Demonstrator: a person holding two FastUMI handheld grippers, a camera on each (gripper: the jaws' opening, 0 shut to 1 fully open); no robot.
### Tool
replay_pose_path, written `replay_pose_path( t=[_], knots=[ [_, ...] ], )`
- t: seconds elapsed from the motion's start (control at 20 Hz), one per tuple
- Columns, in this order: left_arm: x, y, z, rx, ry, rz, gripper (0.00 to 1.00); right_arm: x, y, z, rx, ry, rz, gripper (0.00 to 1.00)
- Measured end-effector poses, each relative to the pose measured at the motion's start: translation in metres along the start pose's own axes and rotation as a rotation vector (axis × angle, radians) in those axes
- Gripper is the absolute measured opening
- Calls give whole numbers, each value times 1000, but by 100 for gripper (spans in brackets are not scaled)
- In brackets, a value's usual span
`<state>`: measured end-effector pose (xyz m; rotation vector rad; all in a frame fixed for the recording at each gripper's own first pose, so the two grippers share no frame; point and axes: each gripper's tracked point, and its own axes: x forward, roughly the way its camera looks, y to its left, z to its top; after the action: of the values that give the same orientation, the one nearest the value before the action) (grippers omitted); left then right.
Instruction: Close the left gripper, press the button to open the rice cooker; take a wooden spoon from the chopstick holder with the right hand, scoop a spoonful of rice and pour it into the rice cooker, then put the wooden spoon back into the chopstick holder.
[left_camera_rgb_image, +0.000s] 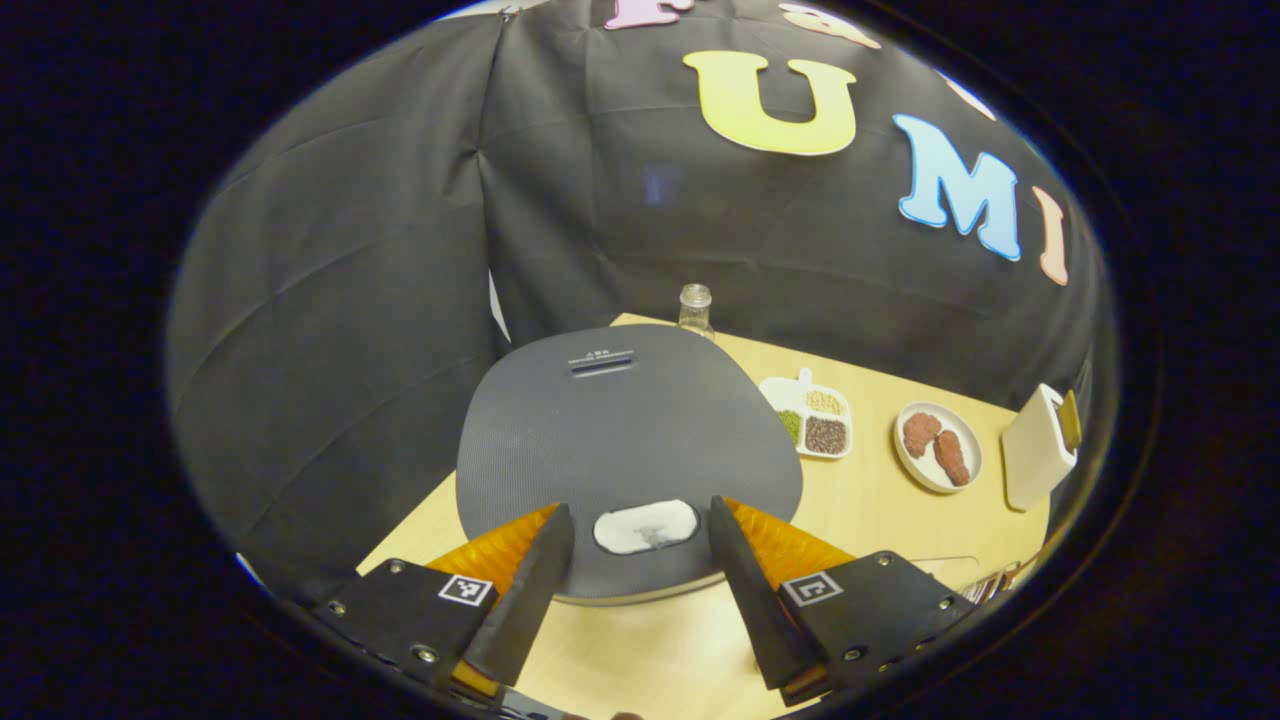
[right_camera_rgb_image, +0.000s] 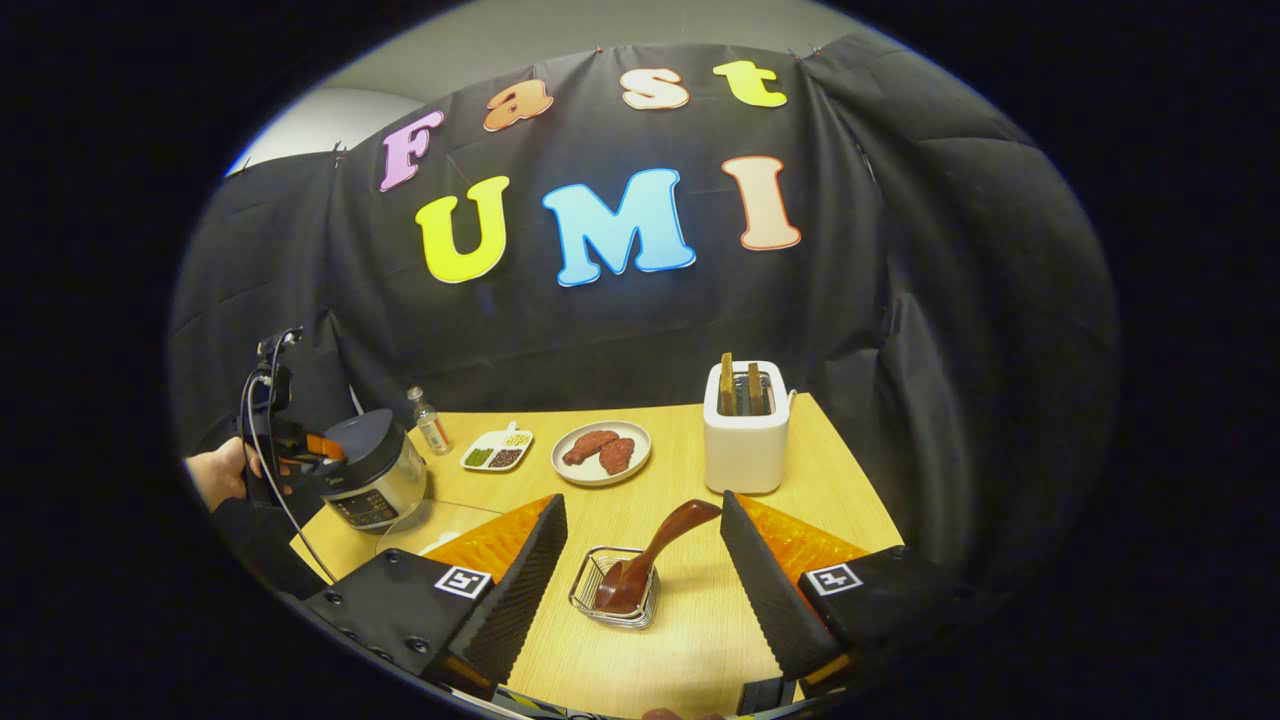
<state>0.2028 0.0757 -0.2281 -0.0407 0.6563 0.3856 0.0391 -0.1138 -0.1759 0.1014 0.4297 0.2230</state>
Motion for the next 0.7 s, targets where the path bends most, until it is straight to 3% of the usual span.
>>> replay_pose_path(
  t=[0.15,0.3,0.5,0.7],
  knots=[
    [-45,-29,12,24,-75,-129,87,-12,5,32,-3,-89,-54,98],
    [-111,-48,45,56,-239,-220,85,-25,10,50,-18,-138,-98,98],
    [-205,-56,91,127,-460,-262,86,-50,23,74,1,-206,-140,98],
    [-283,-58,106,54,-618,-354,85,-86,34,98,8,-312,-170,98]
  ],
)
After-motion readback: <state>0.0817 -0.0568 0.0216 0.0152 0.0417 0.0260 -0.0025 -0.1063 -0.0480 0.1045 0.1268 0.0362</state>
